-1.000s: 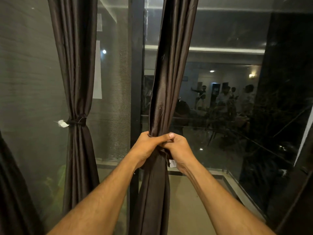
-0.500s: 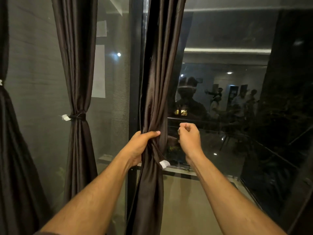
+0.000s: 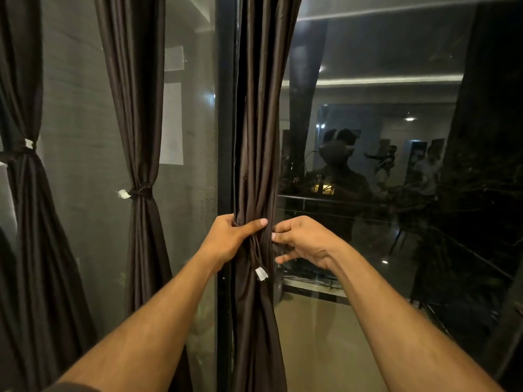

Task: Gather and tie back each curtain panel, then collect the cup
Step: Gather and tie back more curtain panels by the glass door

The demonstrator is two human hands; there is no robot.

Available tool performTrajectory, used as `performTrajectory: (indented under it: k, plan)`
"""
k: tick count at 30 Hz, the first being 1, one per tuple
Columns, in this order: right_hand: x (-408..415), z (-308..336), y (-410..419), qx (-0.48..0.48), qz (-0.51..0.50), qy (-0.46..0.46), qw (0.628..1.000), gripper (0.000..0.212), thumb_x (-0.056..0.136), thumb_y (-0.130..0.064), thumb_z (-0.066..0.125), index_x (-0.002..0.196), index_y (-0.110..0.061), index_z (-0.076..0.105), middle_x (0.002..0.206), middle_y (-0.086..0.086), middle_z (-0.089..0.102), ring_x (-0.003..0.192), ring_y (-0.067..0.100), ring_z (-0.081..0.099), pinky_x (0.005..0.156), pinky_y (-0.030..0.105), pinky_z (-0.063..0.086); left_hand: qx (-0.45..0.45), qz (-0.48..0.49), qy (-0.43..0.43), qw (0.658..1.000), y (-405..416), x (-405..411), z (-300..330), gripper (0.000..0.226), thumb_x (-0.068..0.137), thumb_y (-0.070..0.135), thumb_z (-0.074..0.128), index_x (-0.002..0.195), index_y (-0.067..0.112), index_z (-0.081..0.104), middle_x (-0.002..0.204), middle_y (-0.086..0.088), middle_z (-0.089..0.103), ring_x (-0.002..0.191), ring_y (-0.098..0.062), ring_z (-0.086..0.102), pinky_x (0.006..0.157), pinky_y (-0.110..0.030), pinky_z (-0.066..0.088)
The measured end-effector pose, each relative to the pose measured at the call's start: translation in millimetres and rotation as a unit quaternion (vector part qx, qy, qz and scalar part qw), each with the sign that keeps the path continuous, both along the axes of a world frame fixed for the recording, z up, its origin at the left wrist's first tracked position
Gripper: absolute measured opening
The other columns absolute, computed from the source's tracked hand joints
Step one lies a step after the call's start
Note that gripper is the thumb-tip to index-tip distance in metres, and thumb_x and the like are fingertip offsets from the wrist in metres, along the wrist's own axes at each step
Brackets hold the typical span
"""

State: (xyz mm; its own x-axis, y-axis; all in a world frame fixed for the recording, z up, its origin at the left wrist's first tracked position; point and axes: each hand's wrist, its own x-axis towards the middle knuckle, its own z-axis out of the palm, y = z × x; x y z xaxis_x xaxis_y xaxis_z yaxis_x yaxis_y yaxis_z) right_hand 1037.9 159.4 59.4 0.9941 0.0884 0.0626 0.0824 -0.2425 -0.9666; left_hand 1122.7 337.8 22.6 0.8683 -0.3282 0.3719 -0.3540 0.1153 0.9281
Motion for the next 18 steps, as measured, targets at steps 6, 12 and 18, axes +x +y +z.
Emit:
performTrajectory:
  k: [6, 12, 18]
  plan:
    - [3, -9, 16, 0.079, -0.082, -0.016, 0.993, 0.027, 0.108, -0.015, 0.050, 0.120, 0.007, 0.062, 0.110, 0.027, 0.074, 0.085, 0.029, 0.078, 0.075, 0.040, 0.064, 0.063, 0.205, -0.020, 0.977, -3, -12, 1, 0.055, 0.066, 0.051, 0.092, 0.091, 0.011, 0.063, 0.080, -0.008, 0.076, 0.068, -0.026, 0.075, 0.065, -0.045, 0.063]
    - [3, -21, 18, 0.159, -0.097, -0.018, 0.982, 0.027, 0.106, -0.014, 0.038, 0.108, -0.003, 0.063, 0.098, 0.019, 0.076, 0.092, 0.032, 0.078, 0.082, 0.042, 0.063, -0.076, 0.105, 0.102, 0.986, 2, -18, -23, 0.019, 0.075, 0.010, 0.089, 0.087, 0.005, 0.074, 0.076, -0.011, 0.076, 0.062, -0.019, 0.071, 0.052, -0.025, 0.055]
    - [5, -31, 16, 0.192, -0.097, -0.036, 0.976, 0.034, 0.101, -0.016, 0.033, 0.105, -0.004, 0.065, 0.098, 0.018, 0.079, 0.090, 0.031, 0.079, 0.089, 0.046, 0.061, -0.048, 0.091, 0.110, 0.989, 4, -23, -21, 0.004, 0.085, 0.006, 0.080, 0.082, 0.008, 0.079, 0.079, -0.012, 0.078, 0.065, -0.017, 0.073, 0.057, -0.024, 0.057]
